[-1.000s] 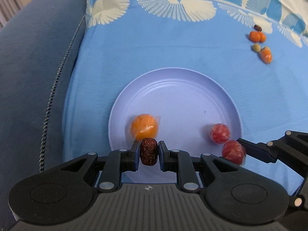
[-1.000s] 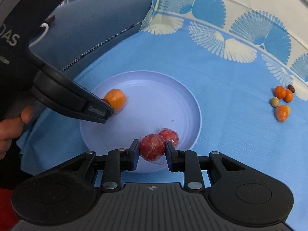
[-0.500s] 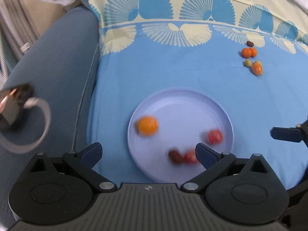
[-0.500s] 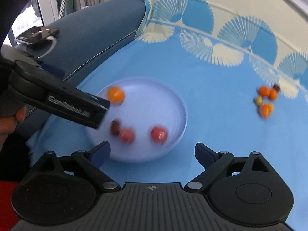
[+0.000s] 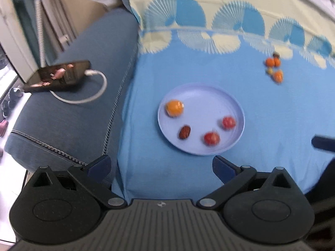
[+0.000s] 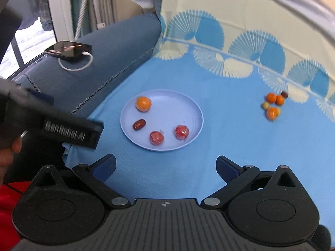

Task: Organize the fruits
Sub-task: 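Withdraw both open tools from the plate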

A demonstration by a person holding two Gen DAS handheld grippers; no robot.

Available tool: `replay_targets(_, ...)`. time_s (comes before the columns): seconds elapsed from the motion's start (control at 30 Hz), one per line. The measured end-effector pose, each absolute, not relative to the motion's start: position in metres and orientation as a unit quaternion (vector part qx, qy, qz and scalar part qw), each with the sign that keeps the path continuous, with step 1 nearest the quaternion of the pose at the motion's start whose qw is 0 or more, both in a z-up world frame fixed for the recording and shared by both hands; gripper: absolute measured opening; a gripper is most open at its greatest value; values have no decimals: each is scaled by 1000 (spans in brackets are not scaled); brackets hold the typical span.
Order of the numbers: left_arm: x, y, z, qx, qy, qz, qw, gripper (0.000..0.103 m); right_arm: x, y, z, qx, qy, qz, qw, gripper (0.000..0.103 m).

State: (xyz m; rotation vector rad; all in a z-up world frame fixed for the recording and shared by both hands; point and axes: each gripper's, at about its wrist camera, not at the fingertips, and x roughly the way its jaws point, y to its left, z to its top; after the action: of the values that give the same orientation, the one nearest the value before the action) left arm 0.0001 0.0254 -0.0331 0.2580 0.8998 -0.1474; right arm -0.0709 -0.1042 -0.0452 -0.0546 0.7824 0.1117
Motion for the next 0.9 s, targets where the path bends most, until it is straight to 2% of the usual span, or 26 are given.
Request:
replay_targets(0.37, -27, 19, -6, 135, 384, -78, 910, 103, -94, -102, -28, -42, 345, 50, 936, 102)
replay_targets(0.9, -28, 19, 1, 133, 375, -79, 914, 103, -100, -104, -30, -34, 340, 45, 939, 102)
